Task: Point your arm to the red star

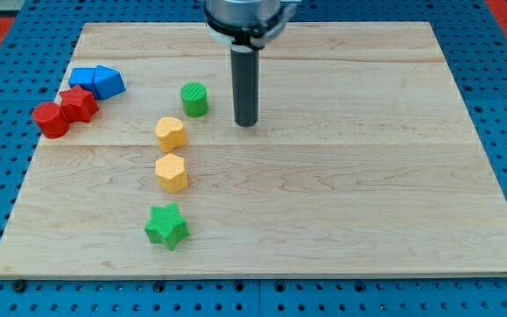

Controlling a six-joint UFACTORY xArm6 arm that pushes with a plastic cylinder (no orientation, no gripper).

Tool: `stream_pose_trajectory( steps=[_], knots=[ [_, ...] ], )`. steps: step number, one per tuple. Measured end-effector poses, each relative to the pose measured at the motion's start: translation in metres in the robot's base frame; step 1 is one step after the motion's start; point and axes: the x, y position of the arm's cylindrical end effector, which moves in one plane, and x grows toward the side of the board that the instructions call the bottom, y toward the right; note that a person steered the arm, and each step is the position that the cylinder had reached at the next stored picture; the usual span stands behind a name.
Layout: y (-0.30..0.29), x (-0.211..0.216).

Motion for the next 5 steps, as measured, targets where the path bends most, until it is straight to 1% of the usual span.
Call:
stream_pose_trajectory(
  steps=[1, 2, 3, 4, 5],
  knots=[
    [-0.027, -0.01],
    [-0.054, -0.01],
    [-0.062, -0.01],
    [-0.04, -0.012],
    [-0.007, -0.051]
  ],
)
